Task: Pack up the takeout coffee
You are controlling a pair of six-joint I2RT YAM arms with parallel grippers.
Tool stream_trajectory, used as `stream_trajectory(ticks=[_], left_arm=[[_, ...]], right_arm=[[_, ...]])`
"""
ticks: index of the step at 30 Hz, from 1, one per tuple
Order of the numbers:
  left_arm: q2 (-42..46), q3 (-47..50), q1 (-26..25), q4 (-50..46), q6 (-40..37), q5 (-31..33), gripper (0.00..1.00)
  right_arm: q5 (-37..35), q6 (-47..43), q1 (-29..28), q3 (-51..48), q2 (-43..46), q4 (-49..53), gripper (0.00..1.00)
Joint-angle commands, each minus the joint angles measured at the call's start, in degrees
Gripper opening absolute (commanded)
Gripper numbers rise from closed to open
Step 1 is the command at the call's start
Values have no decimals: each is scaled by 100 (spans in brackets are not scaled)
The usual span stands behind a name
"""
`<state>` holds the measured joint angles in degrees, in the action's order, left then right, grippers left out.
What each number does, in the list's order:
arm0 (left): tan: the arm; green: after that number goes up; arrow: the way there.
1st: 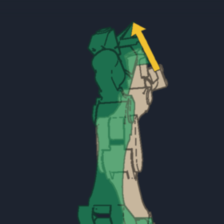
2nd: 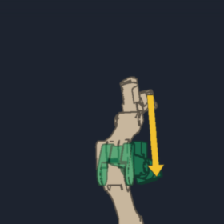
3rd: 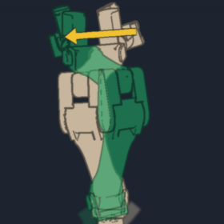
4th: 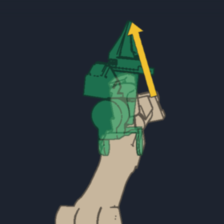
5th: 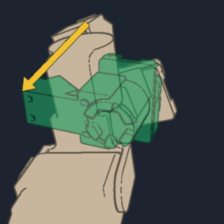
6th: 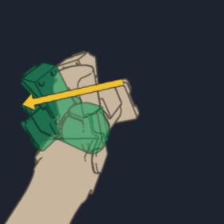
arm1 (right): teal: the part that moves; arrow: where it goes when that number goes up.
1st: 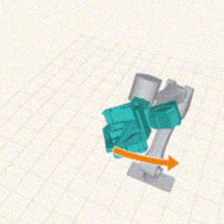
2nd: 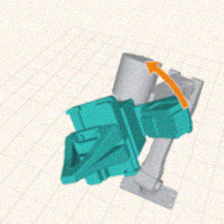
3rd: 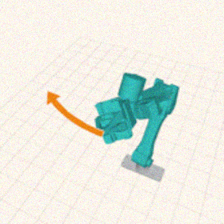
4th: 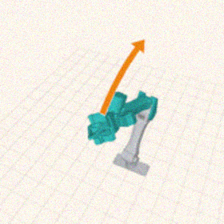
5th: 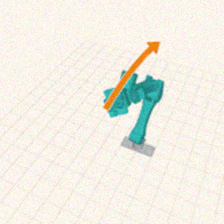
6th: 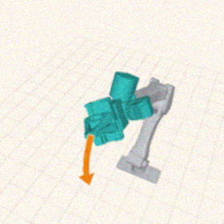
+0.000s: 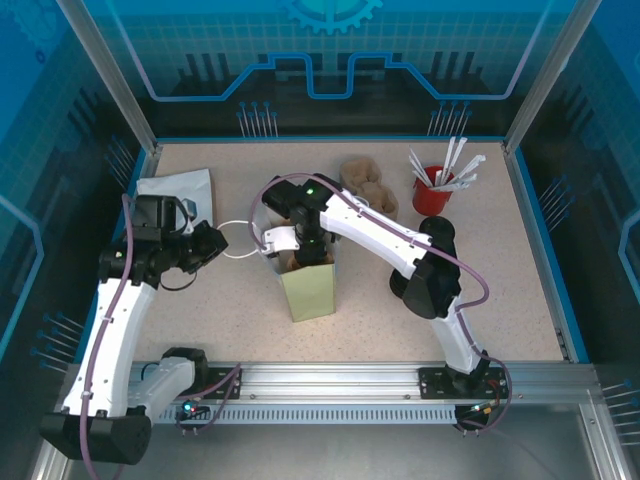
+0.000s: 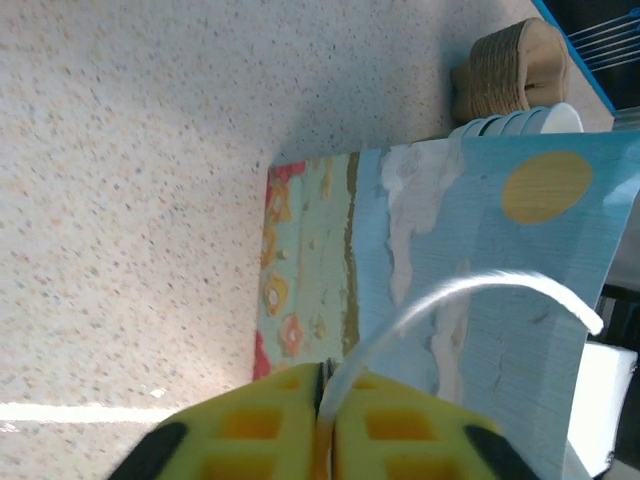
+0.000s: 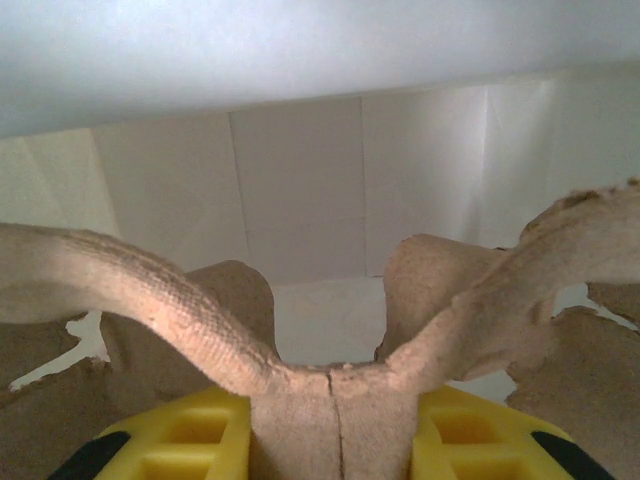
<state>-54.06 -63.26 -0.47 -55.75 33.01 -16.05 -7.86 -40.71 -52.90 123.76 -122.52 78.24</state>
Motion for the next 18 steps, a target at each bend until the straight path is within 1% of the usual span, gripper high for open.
stream_trajectory(ticks=[1,5,13,18], left_arm=[[190,-283,49,-144,-117,291,4],[230,-494,57,-317,-198,360,0],[194,-738,56,-319,-159,299,0],[166,-872,56,-281,-103,157,0]], right_arm=[[116,3,22,12,-190,244,30],[64,0,22,12,-311,302,30],[58,-16,32,-85,-508,298,30],[17,-35,37,-148,-684,303,30]])
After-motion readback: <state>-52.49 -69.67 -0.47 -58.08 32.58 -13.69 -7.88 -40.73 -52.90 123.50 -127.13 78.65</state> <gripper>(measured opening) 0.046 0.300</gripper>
